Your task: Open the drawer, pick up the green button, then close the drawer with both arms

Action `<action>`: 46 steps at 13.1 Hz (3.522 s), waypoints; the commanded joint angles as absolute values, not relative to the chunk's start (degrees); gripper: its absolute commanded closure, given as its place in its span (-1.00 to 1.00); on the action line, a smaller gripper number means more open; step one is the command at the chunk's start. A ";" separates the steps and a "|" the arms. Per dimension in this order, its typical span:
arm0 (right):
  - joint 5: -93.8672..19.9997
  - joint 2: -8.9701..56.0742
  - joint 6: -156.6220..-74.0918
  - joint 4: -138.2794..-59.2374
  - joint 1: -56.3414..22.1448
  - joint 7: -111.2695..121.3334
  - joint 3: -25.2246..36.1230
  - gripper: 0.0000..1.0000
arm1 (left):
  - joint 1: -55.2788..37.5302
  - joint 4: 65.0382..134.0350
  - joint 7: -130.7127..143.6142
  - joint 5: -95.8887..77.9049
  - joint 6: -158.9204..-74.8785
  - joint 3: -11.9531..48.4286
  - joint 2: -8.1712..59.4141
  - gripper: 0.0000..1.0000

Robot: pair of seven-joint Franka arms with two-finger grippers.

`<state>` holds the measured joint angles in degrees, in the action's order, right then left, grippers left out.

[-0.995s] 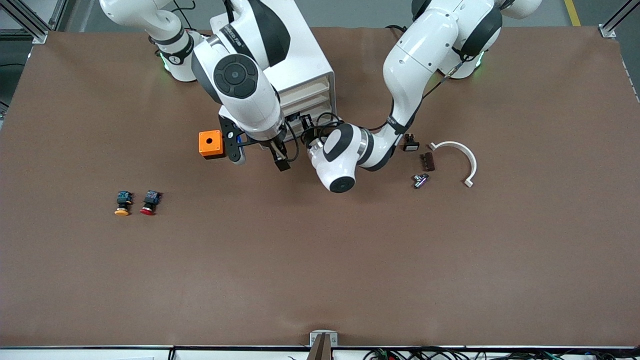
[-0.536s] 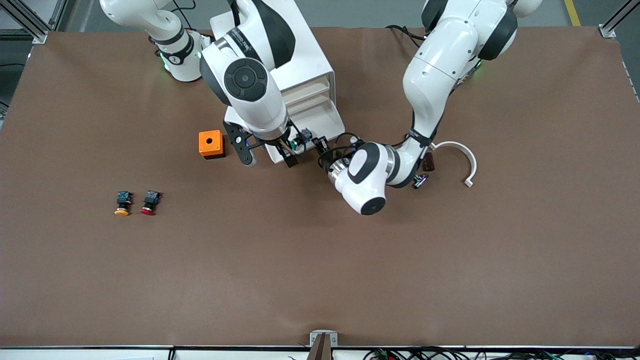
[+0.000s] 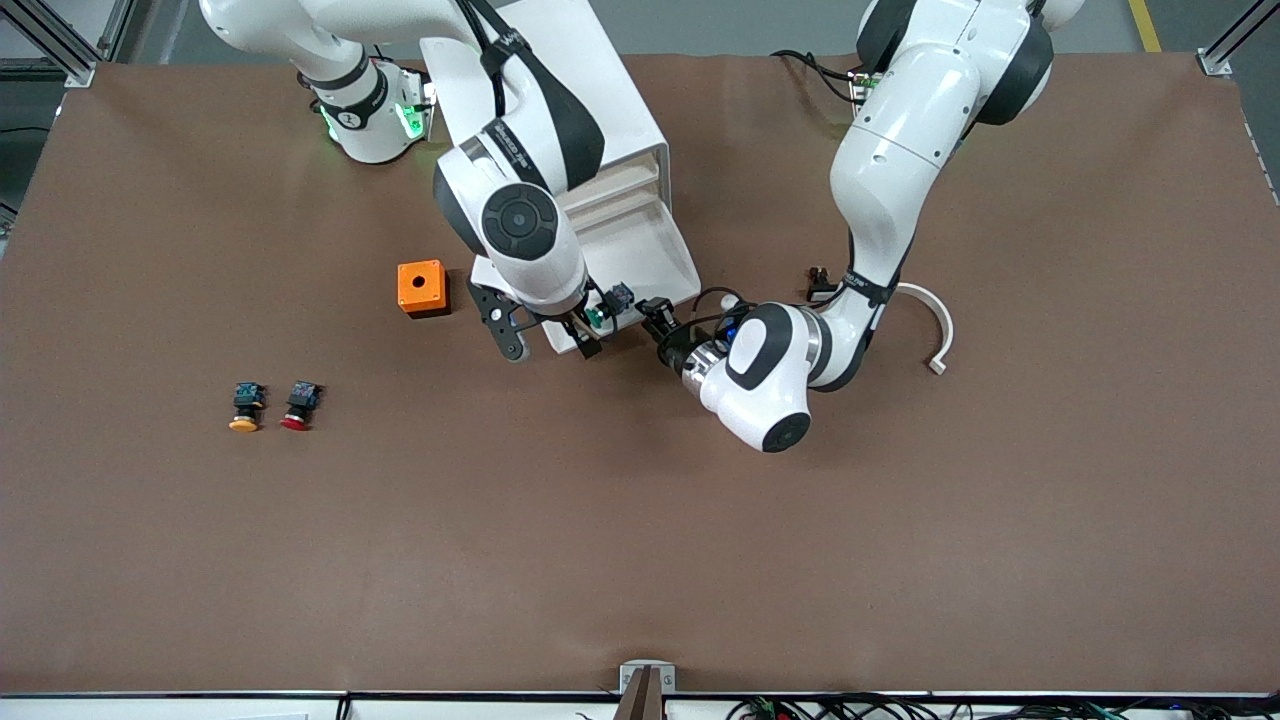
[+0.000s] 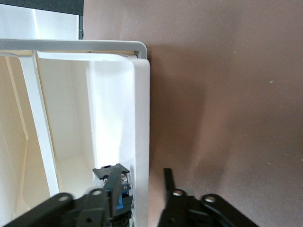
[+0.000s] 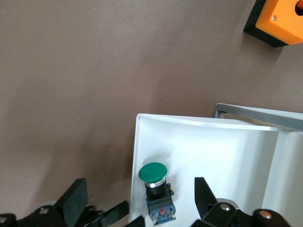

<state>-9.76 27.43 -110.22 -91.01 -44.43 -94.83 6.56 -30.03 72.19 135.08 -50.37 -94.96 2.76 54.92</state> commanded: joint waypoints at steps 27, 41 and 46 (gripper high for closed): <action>-9.75 33.49 -94.45 -77.99 -44.76 -84.58 7.21 1.00 | -12.22 69.87 63.68 -6.33 -83.58 4.22 33.49 -1.00; 1.41 24.08 -103.32 -92.35 -12.14 -12.48 7.38 1.00 | -25.21 80.77 47.11 2.11 -109.14 11.43 38.05 -1.00; 1.41 26.01 -117.50 -100.81 -10.28 -14.06 7.47 0.99 | -30.67 86.38 50.09 -1.22 -120.12 11.51 39.46 -1.00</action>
